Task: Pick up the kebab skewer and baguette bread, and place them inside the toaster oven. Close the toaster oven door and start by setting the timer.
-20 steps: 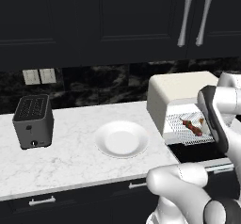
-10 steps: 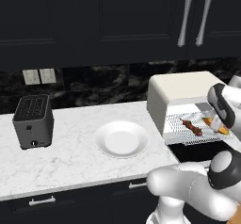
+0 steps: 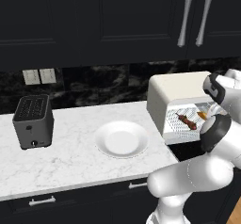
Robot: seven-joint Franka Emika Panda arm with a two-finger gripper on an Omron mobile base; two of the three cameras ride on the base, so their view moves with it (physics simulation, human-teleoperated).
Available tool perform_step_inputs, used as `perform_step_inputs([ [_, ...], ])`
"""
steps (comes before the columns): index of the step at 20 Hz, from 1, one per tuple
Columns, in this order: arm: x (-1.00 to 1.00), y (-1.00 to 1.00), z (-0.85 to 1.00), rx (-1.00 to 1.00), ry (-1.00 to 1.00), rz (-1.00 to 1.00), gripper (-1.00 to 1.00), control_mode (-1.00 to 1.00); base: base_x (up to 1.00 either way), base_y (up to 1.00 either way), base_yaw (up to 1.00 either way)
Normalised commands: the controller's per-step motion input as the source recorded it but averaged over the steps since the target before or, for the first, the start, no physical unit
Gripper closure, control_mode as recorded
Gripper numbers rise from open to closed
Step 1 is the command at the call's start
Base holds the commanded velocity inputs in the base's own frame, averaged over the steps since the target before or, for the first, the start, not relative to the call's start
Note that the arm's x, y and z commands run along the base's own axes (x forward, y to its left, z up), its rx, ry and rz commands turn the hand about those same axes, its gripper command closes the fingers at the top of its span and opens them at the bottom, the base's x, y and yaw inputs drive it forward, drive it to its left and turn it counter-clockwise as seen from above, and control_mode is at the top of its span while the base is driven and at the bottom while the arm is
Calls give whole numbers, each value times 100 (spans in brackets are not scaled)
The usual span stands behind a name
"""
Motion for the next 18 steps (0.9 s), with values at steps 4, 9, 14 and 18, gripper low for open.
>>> perform_step_inputs([
  [4,3,-3,-63,0,-1,0,100,-100,0,0,0],
  [9,0,7,-85,0,-7,0,100,-100,0,0,0],
  [14,5,1,-60,0,-4,0,100,-100,0,0,0],
  [18,-29,0,-71,0,0,0,-100,-100,0,0,0],
])
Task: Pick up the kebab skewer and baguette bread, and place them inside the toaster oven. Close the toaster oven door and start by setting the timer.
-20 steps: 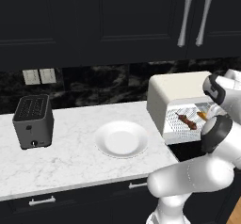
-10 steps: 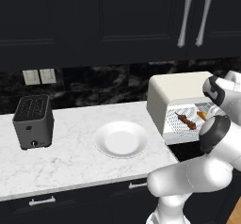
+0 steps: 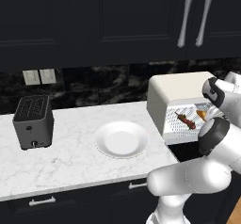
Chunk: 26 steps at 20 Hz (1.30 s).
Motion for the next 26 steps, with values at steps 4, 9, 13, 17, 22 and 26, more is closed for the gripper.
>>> perform_step_inputs([
  [4,-28,0,-55,0,0,0,-100,-100,0,0,0],
  [9,-23,0,-47,0,-4,0,-100,-100,0,0,0],
  [13,-25,0,-27,0,-6,0,-100,-100,0,0,0],
  [17,-33,0,0,0,0,0,-100,-100,0,0,0],
  [22,-24,0,4,0,0,-1,-100,-100,0,0,0],
  [26,-28,0,32,0,0,0,-100,-100,0,0,0],
])
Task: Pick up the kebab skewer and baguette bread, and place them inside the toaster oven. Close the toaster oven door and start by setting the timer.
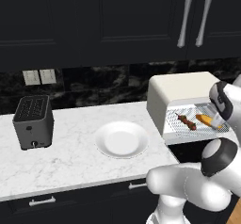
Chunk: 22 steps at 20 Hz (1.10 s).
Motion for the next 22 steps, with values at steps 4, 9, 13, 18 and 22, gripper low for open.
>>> perform_step_inputs([
  [4,-37,0,61,0,0,-1,-100,-100,0,0,0],
  [9,-82,3,15,0,0,-7,-100,-100,0,0,0],
  [13,-69,54,-8,0,7,-25,-100,-100,0,0,0],
  [18,-5,46,-7,-3,14,-28,-100,-100,0,0,0],
  [22,0,2,-36,-14,7,-14,-100,-100,0,0,0],
])
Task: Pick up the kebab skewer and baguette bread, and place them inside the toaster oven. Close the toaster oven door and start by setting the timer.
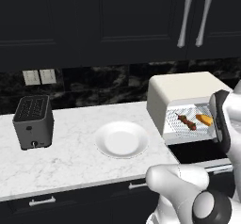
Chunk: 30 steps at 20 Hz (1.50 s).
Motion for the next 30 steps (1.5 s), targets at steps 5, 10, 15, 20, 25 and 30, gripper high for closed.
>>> perform_step_inputs([
  [5,14,0,-35,-3,6,-2,-100,-100,0,0,0],
  [10,37,0,-31,0,3,4,-100,-100,0,0,0],
  [15,37,0,-34,0,1,3,-100,-100,0,0,0],
  [20,16,0,-17,2,0,0,-100,-100,0,0,0],
  [25,26,0,-2,11,0,0,-100,-100,0,0,0],
  [30,34,0,-24,12,-1,-5,-100,-100,0,0,0],
])
